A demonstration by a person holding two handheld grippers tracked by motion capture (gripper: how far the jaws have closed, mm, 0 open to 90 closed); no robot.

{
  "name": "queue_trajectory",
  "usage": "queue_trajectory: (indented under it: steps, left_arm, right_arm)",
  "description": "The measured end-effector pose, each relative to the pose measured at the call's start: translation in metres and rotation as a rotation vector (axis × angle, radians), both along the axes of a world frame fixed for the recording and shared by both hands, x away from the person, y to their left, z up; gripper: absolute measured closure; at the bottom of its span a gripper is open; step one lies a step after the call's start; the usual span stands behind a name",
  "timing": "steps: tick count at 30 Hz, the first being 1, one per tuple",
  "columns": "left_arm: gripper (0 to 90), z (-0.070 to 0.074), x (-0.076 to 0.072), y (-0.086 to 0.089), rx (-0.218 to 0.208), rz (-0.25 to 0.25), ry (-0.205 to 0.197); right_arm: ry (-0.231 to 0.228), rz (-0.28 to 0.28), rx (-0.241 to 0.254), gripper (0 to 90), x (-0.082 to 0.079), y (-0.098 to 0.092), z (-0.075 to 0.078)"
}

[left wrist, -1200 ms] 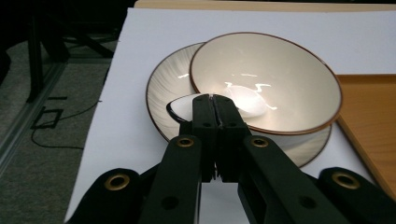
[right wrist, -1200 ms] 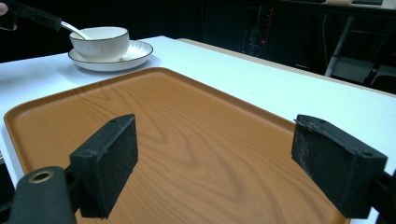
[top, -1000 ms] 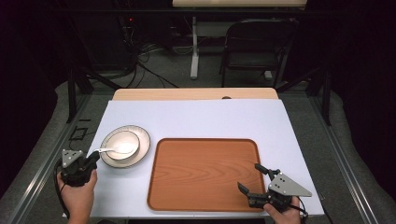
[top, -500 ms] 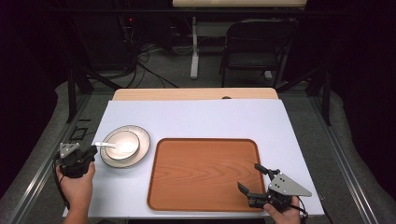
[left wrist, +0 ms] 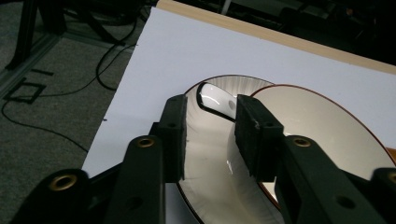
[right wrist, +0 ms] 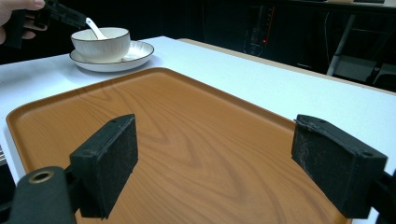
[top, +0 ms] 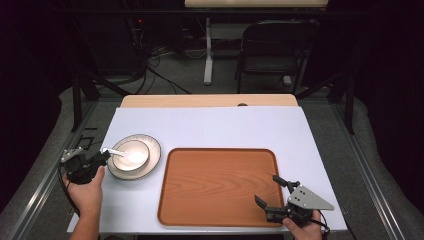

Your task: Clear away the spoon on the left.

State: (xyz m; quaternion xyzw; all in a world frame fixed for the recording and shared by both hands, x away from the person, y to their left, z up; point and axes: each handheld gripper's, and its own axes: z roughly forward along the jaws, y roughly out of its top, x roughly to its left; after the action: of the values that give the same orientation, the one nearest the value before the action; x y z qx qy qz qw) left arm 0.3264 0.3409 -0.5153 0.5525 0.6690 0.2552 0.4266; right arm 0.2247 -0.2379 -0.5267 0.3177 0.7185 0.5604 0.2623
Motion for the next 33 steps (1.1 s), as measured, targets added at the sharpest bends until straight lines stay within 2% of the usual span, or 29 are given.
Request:
queue_trajectory:
  steps: [1,2,9,10,11,20,24,33]
  left_arm:
    - [62.3,0.000,0.000,0.000,0.000,0.000,0.000]
    - [59.7,-0.001,0.001,0.001,-0.036,-0.002,-0.003]
    - [49.9,-0.006,0.008,0.002,-0.115,-0.007,-0.003]
    - [49.1,-0.006,0.008,0.002,-0.115,-0.007,-0.003]
    - [48.3,-0.007,0.010,0.001,-0.138,-0.010,-0.004]
    - [48.7,-0.015,0.020,-0.005,-0.162,-0.032,-0.020]
    - [50.9,-0.017,0.024,-0.007,-0.146,-0.028,-0.025]
    - [57.8,-0.022,0.025,-0.007,-0.144,-0.041,-0.040]
  right_arm:
    - [0.000,0.000,0.000,14.2,0.000,0.000,0.000]
    - [0.000,0.000,0.000,14.2,0.000,0.000,0.000]
    - [0.003,-0.001,0.003,14.1,0.000,0.000,0.000]
    - [0.003,-0.001,0.003,14.1,0.000,0.000,0.000]
    - [0.001,0.000,0.001,14.1,0.000,0.000,0.000]
    - [0.001,-0.001,0.006,14.2,0.000,-0.001,0.000]
    - [0.000,-0.001,0.006,14.1,0.000,-0.002,0.000]
    - [0.003,0.000,0.010,14.2,0.000,-0.002,0.000]
